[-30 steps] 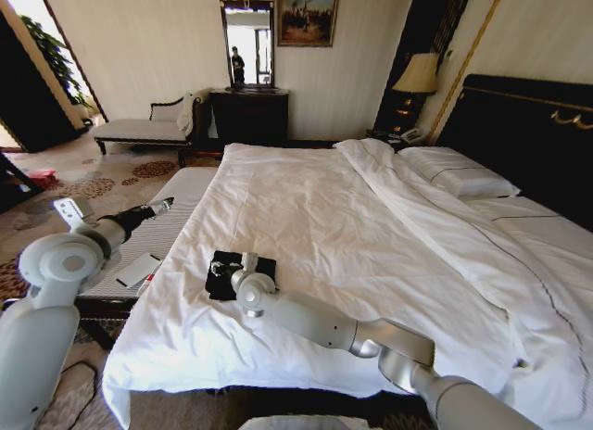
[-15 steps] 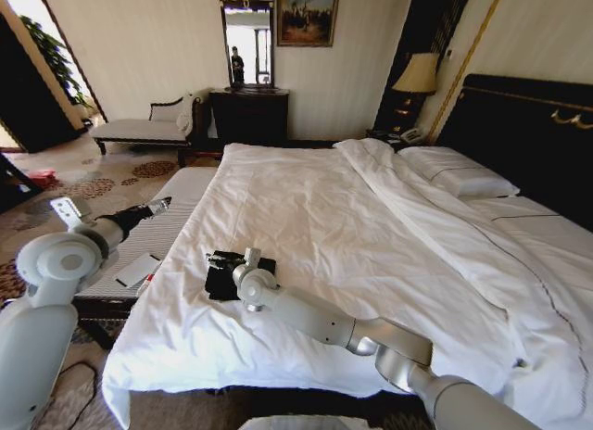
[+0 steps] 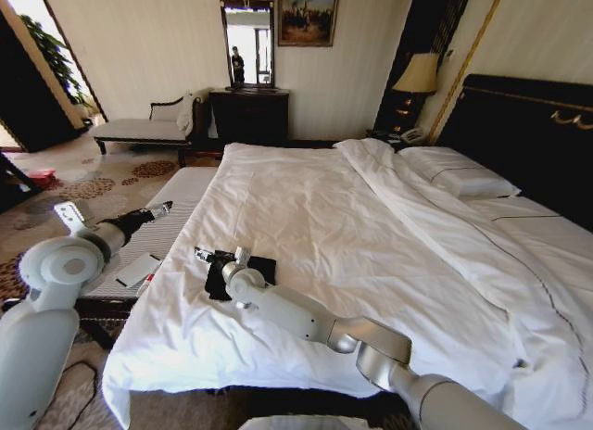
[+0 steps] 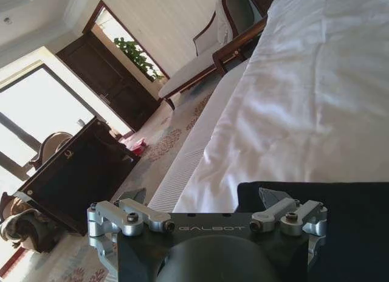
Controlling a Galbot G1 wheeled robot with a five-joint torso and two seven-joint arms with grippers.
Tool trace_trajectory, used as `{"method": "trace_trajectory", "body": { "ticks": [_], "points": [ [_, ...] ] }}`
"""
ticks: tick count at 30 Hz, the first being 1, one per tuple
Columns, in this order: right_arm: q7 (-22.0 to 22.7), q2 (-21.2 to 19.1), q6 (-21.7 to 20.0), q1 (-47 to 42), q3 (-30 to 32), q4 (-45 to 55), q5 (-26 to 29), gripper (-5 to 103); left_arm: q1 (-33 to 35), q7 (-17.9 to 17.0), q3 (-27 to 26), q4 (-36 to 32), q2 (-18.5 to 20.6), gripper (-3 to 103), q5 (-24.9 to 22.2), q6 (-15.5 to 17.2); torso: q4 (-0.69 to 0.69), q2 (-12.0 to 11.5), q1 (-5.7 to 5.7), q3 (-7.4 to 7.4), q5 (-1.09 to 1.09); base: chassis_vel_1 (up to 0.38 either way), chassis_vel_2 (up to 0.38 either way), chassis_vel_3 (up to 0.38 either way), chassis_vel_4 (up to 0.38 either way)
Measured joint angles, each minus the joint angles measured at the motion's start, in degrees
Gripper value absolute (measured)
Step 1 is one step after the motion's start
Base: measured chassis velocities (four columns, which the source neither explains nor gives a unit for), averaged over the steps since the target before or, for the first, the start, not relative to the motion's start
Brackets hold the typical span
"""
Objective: Fold the clothes on the bed.
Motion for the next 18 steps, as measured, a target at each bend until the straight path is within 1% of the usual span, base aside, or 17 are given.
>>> {"method": "trace_trajectory", "body": {
  "ticks": [1, 3, 4, 7, 14, 16, 18],
  "points": [
    [1.6, -1.3, 0.0, -1.0, -0.3, 2.4, 0.2, 100, 0.0, 0.0, 0.1, 0.0, 0.0, 100, 0.0, 0.0, -0.01, 0.0, 0.00, 0.00, 0.00, 0.000, 0.000, 0.000, 0.000],
    [3.4, -4.1, -0.2, -2.5, -1.3, 6.2, 0.6, 100, 0.0, 0.0, 0.3, -0.2, 0.0, 100, 0.0, 0.0, -0.02, 0.0, 0.00, 0.00, 0.01, 0.000, 0.000, 0.000, 0.000],
    [3.4, -4.1, -0.2, -2.5, -1.3, 6.2, 0.6, 100, 0.0, 0.0, 0.3, -0.2, 0.0, 100, 0.0, 0.0, -0.02, 0.0, 0.00, 0.00, 0.01, 0.000, 0.000, 0.000, 0.000],
    [3.7, -6.8, -0.3, -4.3, -3.1, 9.2, 0.2, 100, 0.1, -0.1, 0.6, -0.4, -0.1, 100, 0.1, 0.0, -0.04, 0.0, 0.00, 0.00, 0.00, 0.000, 0.000, 0.000, 0.000],
    [2.1, -7.4, 0.3, -7.3, -5.1, 11.3, -1.7, 100, 0.5, -0.2, 1.0, -0.6, -0.1, 100, 0.5, 0.0, -0.01, 0.0, 0.00, 0.00, 0.00, 0.000, 0.000, 0.000, 0.000],
    [0.9, -7.3, 1.4, -7.8, -6.4, 11.7, -3.5, 100, 0.8, -0.2, 0.8, -0.7, -0.1, 100, 0.6, 0.0, 0.00, 0.0, 0.00, 0.00, 0.00, 0.000, 0.000, 0.000, 0.000],
    [-1.3, -7.3, 3.5, -8.0, -7.3, 12.0, -5.1, 100, 1.2, -0.2, 0.2, -0.7, 0.0, 100, 0.6, 0.0, -0.01, 0.0, 0.00, 0.00, 0.01, 0.000, 0.000, 0.000, 0.000]
  ]
}}
